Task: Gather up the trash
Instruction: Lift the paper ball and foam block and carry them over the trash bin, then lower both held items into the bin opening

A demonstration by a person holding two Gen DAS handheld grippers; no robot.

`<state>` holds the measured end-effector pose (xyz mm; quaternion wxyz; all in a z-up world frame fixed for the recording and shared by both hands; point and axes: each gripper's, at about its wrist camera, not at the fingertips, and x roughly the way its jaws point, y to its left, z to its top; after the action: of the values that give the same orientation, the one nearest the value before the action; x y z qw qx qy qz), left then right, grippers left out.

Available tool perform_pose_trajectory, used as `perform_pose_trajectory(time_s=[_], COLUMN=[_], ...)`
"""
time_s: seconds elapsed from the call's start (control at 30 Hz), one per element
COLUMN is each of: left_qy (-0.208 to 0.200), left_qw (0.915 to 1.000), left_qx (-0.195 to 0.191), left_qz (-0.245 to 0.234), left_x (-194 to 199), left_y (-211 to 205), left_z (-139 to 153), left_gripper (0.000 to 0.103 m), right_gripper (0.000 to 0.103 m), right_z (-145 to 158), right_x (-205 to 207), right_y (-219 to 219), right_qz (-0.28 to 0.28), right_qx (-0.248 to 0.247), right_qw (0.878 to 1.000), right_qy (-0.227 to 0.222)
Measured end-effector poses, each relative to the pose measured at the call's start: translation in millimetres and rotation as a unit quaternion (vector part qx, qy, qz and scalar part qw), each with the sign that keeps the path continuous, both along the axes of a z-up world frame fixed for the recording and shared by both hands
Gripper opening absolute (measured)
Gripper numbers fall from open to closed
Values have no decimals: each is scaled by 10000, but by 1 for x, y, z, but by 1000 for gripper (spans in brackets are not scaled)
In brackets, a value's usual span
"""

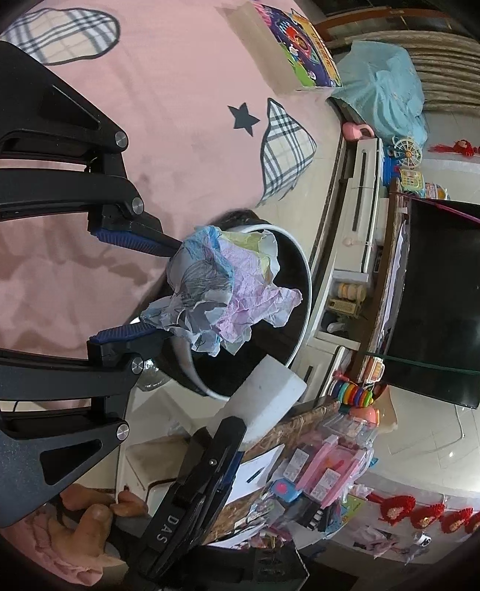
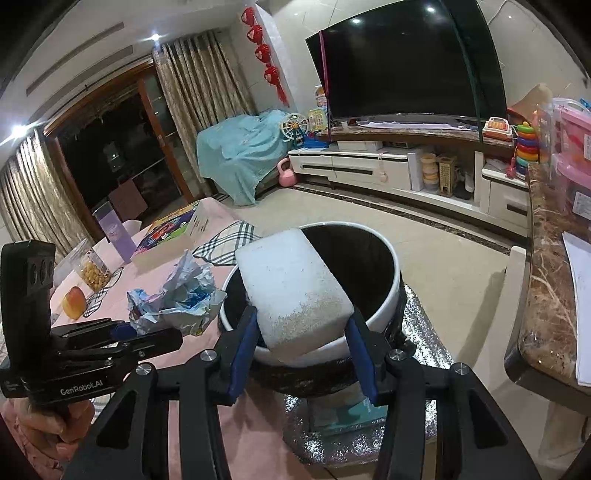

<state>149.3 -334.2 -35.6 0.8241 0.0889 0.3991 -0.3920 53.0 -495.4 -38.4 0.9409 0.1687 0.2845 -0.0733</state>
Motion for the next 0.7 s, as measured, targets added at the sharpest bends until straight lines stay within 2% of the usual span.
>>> perform_pose_trajectory(time_s=[0.7], left_qy=[-128], left_qw=[9997], left_qx=[183], left_qz=[-58], left_x=[22], left_y=[-31], left_z=[7], left_gripper=[33], right_gripper=[48], right_z=[4], right_x=[24], right_y=[-14], right_qz=[-62], right_qx=[-62], right_qw=[9999], right_qy=[123])
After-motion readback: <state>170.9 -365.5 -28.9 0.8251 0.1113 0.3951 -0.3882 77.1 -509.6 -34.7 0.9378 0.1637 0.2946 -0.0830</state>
